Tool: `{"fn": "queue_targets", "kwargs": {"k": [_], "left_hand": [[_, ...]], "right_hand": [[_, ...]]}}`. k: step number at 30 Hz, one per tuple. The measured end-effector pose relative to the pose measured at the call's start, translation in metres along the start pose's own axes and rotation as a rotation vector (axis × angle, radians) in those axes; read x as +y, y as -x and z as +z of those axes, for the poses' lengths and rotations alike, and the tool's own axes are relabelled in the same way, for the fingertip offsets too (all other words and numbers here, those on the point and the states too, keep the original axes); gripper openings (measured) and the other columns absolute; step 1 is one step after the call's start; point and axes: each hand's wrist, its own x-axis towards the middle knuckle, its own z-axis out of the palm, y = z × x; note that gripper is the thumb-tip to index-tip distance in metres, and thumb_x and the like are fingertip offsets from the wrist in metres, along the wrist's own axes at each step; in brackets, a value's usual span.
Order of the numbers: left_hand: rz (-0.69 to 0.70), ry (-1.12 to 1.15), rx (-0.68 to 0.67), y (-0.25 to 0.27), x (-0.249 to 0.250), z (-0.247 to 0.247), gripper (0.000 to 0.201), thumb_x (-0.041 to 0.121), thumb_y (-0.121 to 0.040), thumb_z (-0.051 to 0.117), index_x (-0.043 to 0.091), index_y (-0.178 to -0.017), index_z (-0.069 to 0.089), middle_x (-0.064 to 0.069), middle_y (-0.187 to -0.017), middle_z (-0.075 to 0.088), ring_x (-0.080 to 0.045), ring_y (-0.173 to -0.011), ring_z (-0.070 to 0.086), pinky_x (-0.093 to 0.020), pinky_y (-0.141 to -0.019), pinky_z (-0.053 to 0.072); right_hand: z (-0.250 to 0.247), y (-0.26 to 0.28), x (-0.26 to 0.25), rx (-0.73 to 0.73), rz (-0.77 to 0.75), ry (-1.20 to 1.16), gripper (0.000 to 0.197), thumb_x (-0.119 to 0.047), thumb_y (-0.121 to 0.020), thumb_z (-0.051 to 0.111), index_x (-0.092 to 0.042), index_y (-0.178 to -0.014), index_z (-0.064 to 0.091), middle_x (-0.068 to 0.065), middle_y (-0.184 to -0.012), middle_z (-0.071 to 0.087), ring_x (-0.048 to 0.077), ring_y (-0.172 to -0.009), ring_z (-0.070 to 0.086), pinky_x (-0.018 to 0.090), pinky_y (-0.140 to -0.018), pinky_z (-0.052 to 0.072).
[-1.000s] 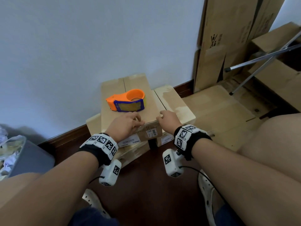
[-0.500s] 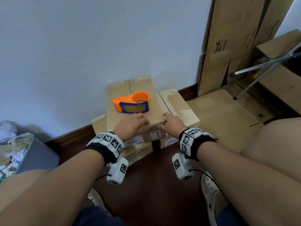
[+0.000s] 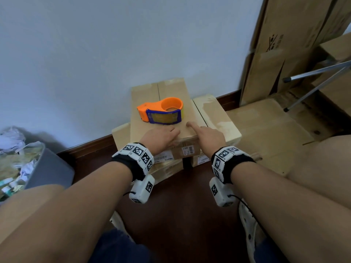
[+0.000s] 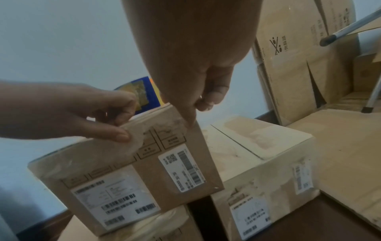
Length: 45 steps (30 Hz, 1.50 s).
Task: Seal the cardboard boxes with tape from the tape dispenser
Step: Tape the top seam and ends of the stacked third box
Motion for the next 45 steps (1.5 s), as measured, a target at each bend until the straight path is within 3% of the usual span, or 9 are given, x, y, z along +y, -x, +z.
{"fn": "queue_targets", "kwargs": {"k": [4,6,9,14,19,24,33,39,45], "left_hand": [[0.073,0.074,-0.076,-0.007,-0.010,-0.005,0.022,0.036,-0.093,0.055,0.017,-0.095,0.043,-0.001,-0.096,0.049,-0.025,-0.085,0.056,-0.035,-0.065,0.044],[0.062,0.035,-0.122,-0.012,-0.008,-0.011,0.030,0.043,-0.092,0.056,0.019,-0.090,0.039,0.003,-0.091,0.046,-0.021,-0.084,0.056,-0.029,-0.062,0.036],[-0.028,-0.067,-0.138,-0.019,0.003,-0.013,0.045,0.059,-0.088,0.052,0.015,-0.096,0.047,-0.002,-0.094,0.056,-0.021,-0.083,0.058,-0.030,-0.061,0.040],[-0.074,-0.090,-0.158,-0.028,0.012,-0.014,0.042,0.051,-0.092,0.051,0.012,-0.106,0.052,-0.007,-0.100,0.061,-0.024,-0.088,0.061,-0.032,-0.061,0.041],[-0.109,0.007,-0.141,-0.026,0.010,-0.010,0.038,0.052,-0.090,0.054,0.016,-0.095,0.046,-0.007,-0.097,0.061,-0.023,-0.082,0.057,-0.032,-0.063,0.041],[-0.173,0.028,-0.024,-0.023,0.014,-0.004,0.047,0.063,-0.089,0.045,0.020,-0.075,0.035,0.001,-0.073,0.048,-0.017,-0.063,0.044,-0.030,-0.054,0.034],[-0.139,0.256,0.036,-0.006,0.000,0.001,0.034,0.045,-0.086,0.064,0.020,-0.080,0.042,0.005,-0.078,0.048,-0.019,-0.074,0.051,-0.030,-0.061,0.035],[-0.321,0.408,0.087,0.044,-0.040,0.001,0.031,0.044,-0.082,0.070,0.022,-0.077,0.049,0.012,-0.068,0.050,-0.006,-0.063,0.046,-0.019,-0.055,0.034],[-0.424,0.526,0.084,0.052,-0.033,0.006,0.027,0.037,-0.086,0.068,0.017,-0.084,0.050,0.007,-0.075,0.050,-0.009,-0.068,0.045,-0.019,-0.058,0.034]], "right_hand": [[0.004,0.000,0.004,-0.023,-0.015,-0.072,0.067,-0.013,-0.089,0.048,-0.043,-0.142,0.020,0.004,-0.104,0.060,0.029,-0.089,0.062,0.036,-0.064,0.046],[0.006,-0.001,0.007,-0.025,-0.016,-0.152,0.067,-0.024,-0.089,0.057,-0.042,-0.142,0.020,0.004,-0.104,0.062,0.027,-0.091,0.063,0.038,-0.069,0.051],[0.006,-0.001,0.012,0.004,-0.023,-0.269,0.068,-0.047,-0.087,0.062,-0.036,-0.143,0.025,0.003,-0.096,0.064,0.024,-0.089,0.063,0.037,-0.071,0.050],[0.018,-0.003,0.016,0.057,0.166,-0.574,0.061,-0.046,-0.088,0.061,-0.023,-0.138,0.033,0.001,-0.077,0.063,0.025,-0.075,0.066,0.042,-0.073,0.054],[0.022,-0.007,0.012,0.040,0.248,-0.649,0.049,-0.041,-0.090,0.060,-0.021,-0.130,0.039,0.003,-0.075,0.061,0.026,-0.078,0.064,0.046,-0.079,0.053],[0.023,-0.009,0.009,0.003,0.312,-0.718,0.042,-0.040,-0.091,0.061,-0.020,-0.121,0.039,0.008,-0.082,0.064,0.027,-0.079,0.065,0.048,-0.078,0.054],[0.015,-0.012,0.006,-0.052,0.421,-0.736,0.036,-0.042,-0.089,0.062,-0.018,-0.105,0.041,0.011,-0.099,0.065,0.028,-0.084,0.066,0.047,-0.081,0.055],[0.010,-0.009,0.000,-0.009,0.510,-0.700,0.041,-0.041,-0.087,0.066,-0.011,-0.110,0.047,0.012,-0.112,0.062,0.030,-0.098,0.062,0.040,-0.086,0.050],[0.001,-0.006,-0.013,-0.008,0.545,-0.712,0.045,-0.033,-0.090,0.064,-0.005,-0.119,0.046,0.015,-0.118,0.059,0.033,-0.105,0.060,0.041,-0.087,0.050]]}}
